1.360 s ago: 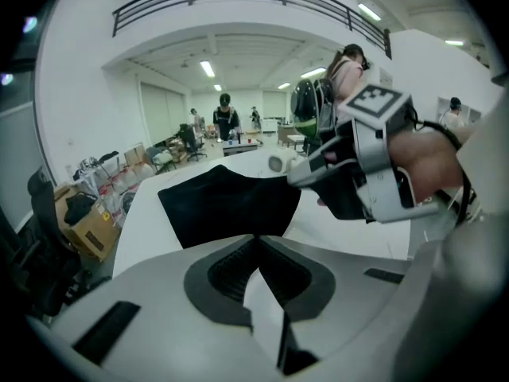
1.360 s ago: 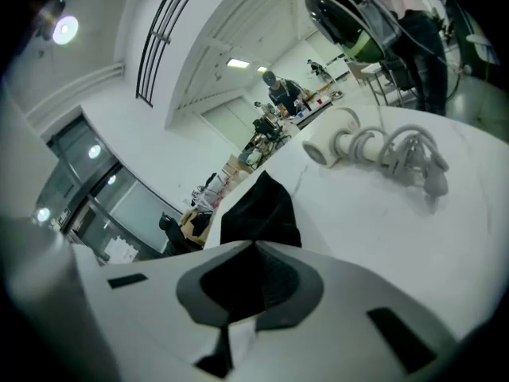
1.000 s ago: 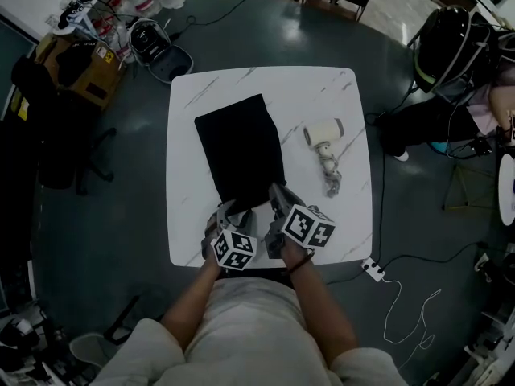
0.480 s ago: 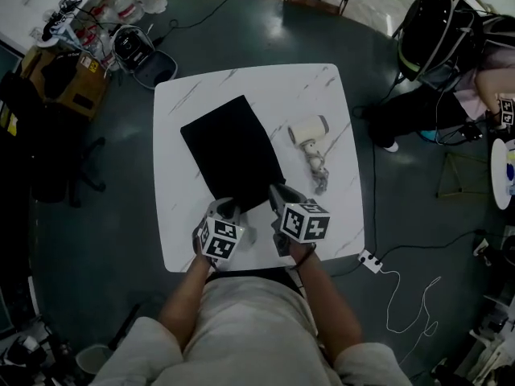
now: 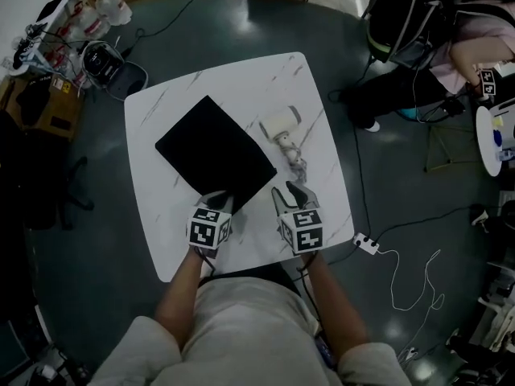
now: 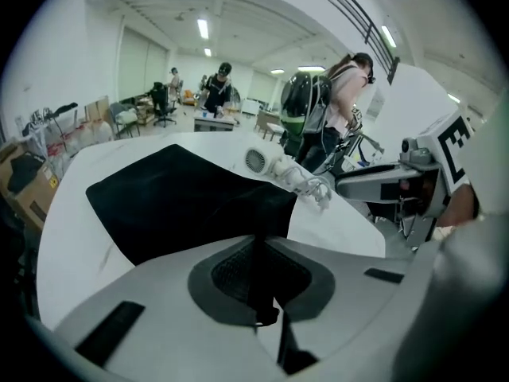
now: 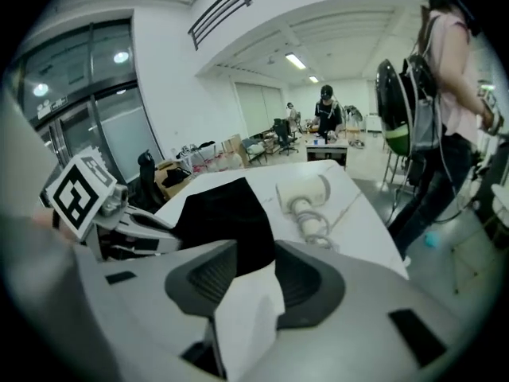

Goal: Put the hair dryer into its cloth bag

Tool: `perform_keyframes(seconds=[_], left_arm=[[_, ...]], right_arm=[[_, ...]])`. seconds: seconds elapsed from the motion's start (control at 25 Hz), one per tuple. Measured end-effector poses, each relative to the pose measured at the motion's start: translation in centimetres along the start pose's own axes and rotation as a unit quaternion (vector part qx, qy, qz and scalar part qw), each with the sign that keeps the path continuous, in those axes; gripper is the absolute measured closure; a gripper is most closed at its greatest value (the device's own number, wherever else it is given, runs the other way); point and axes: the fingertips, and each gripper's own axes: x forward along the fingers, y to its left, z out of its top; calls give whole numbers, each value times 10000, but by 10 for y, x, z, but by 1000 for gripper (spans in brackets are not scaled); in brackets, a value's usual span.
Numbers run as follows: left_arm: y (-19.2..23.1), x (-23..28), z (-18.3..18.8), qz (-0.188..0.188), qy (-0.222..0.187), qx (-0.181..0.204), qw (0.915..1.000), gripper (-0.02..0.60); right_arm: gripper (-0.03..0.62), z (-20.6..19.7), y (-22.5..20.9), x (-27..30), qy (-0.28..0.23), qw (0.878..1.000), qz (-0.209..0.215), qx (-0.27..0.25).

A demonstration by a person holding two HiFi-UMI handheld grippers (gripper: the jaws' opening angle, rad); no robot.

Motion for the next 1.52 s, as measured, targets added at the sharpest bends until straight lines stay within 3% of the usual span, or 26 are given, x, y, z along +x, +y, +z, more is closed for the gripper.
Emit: perform_keyframes(seconds=[0.44, 1.28, 1.52], left_arm=[[9, 16, 31, -244, -115, -373, 9989, 568], [29, 30, 40, -501, -237, -757, 9956, 568], [32, 27, 37, -529, -216, -879, 9945, 568]], right_arm=[[384, 20, -72, 34, 473, 9922, -859, -768], [342, 14, -90, 117, 1679, 9775, -684, -1081], [342, 2, -94, 133, 1964, 9753, -510, -868]])
